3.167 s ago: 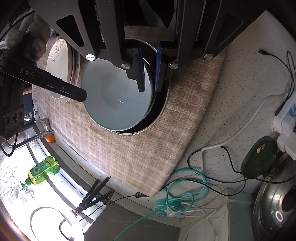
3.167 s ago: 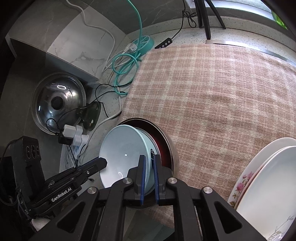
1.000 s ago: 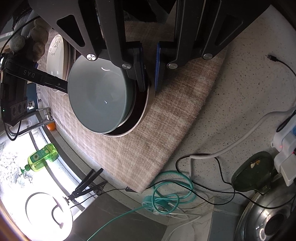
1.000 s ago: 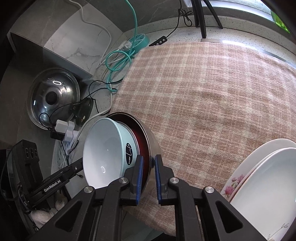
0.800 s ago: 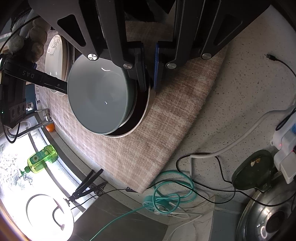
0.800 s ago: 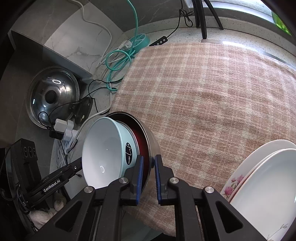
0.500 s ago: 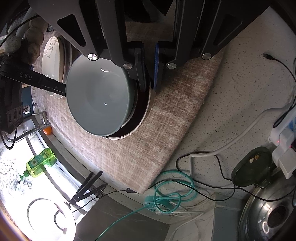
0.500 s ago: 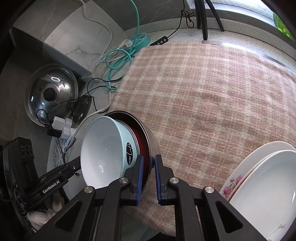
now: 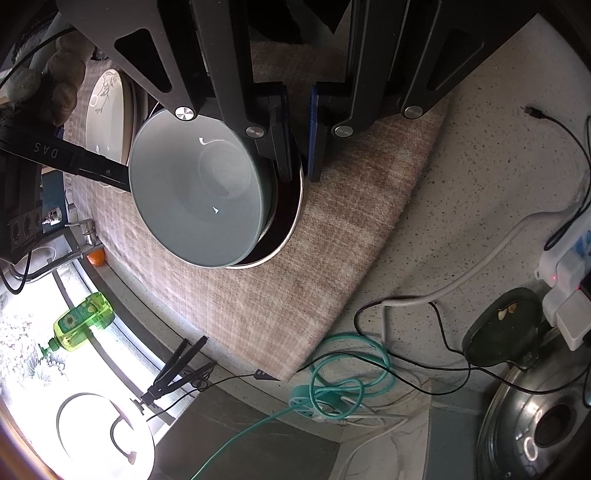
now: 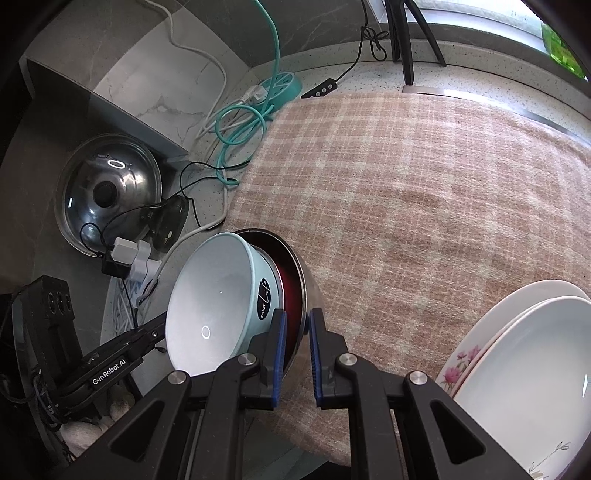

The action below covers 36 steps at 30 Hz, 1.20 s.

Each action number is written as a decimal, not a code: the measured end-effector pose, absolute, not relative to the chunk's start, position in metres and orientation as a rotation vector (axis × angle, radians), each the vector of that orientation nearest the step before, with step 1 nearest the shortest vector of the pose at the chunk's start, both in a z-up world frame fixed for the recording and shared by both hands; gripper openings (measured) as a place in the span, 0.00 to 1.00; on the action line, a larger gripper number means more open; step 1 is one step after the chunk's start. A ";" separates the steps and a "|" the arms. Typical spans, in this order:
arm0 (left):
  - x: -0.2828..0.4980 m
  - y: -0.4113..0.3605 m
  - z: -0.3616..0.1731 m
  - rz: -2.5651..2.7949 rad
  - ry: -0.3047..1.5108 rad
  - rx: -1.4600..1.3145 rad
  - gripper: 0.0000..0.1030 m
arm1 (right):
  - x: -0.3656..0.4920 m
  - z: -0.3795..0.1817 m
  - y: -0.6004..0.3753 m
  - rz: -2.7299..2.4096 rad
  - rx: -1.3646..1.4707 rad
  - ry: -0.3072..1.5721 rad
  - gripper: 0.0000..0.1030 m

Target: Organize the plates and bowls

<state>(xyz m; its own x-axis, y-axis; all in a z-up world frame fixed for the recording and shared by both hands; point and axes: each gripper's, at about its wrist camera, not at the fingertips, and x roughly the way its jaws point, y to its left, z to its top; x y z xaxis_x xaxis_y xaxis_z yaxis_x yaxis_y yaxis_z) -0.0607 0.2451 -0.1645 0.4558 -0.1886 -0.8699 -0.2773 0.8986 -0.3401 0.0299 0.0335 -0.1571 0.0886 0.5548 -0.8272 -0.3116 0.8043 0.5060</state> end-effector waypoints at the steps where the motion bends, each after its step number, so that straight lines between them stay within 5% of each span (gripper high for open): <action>1: -0.060 0.245 -0.166 0.055 1.110 -0.476 0.06 | 0.030 -0.157 0.033 0.650 0.222 1.334 0.11; 36: -0.031 0.206 -0.109 -0.044 1.015 -0.397 0.06 | 0.025 -0.101 -0.022 0.617 0.291 1.208 0.11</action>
<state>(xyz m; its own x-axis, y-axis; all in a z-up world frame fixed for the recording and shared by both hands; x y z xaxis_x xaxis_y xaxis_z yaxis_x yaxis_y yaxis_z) -0.0312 0.2064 -0.1095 0.5331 -0.2182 -0.8174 -0.1459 0.9280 -0.3429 0.0253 -0.0215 -0.1005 0.2181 0.5867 -0.7799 -0.2878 0.8022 0.5231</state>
